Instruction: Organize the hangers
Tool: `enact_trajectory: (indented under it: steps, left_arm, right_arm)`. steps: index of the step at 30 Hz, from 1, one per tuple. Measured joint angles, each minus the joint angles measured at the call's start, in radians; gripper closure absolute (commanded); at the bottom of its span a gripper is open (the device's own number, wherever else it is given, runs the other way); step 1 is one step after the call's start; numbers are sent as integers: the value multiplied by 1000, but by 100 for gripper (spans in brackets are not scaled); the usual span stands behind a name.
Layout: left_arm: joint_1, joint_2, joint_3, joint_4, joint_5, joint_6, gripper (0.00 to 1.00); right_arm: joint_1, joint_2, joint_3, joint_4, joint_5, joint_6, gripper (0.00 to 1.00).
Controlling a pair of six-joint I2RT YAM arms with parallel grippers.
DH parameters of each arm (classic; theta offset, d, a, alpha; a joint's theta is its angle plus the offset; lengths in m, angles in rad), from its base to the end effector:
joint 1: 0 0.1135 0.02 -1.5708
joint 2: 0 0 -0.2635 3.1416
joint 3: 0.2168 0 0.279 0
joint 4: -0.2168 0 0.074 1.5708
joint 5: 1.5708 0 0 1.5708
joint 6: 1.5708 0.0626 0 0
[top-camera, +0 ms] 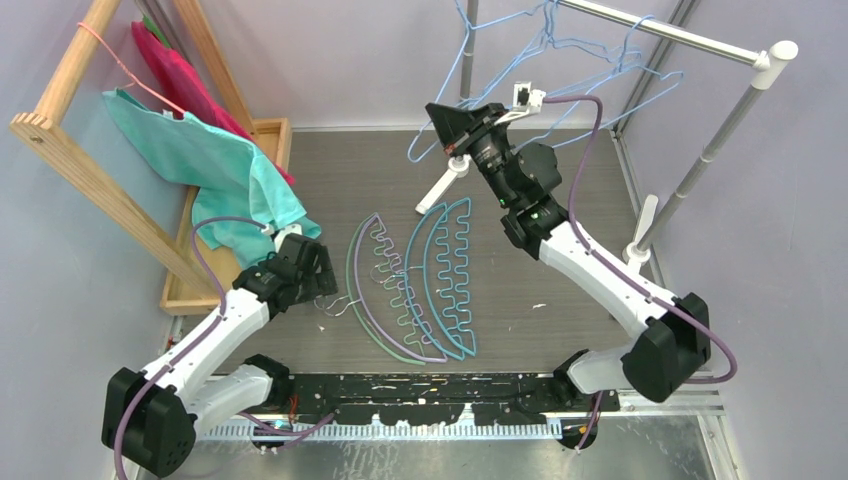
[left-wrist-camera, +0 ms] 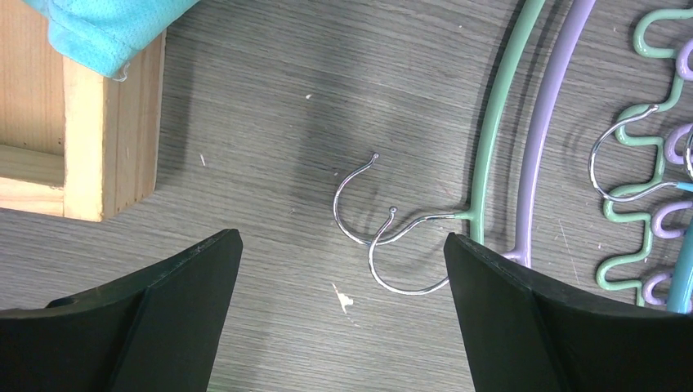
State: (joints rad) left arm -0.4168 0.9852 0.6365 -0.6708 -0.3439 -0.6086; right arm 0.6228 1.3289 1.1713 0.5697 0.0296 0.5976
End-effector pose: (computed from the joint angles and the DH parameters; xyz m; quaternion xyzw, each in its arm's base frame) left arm 0.2102 -0.0700 0.1832 -0.1371 0.9392 0.0119 0.3144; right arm 0.2939 0.2088 0.4405 0.0055 0.5475 0.4728 0.6904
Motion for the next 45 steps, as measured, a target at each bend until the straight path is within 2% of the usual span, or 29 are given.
enact_trajectory:
  steps: [15, 31, 40, 42, 45]
  left_arm:
    - [0, -19, 0, -3, 0, 0, 2]
    - [0, -19, 0, -2, 0, 1, 2]
    - [0, 0, 0, 0, 1, 4, 2]
    - [0, 0, 0, 0, 1, 4, 2]
    - [0, 0, 0, 1, 1, 5, 2]
  right_arm:
    - [-77, 213, 201, 92, -40, 175, 99]
    - [-211, 247, 190, 117, -13, 395, 99]
    - [-220, 246, 117, 94, -12, 465, 99]
    - [-221, 246, 101, 87, -11, 470, 92]
    - [-220, 231, 77, 84, -6, 475, 89]
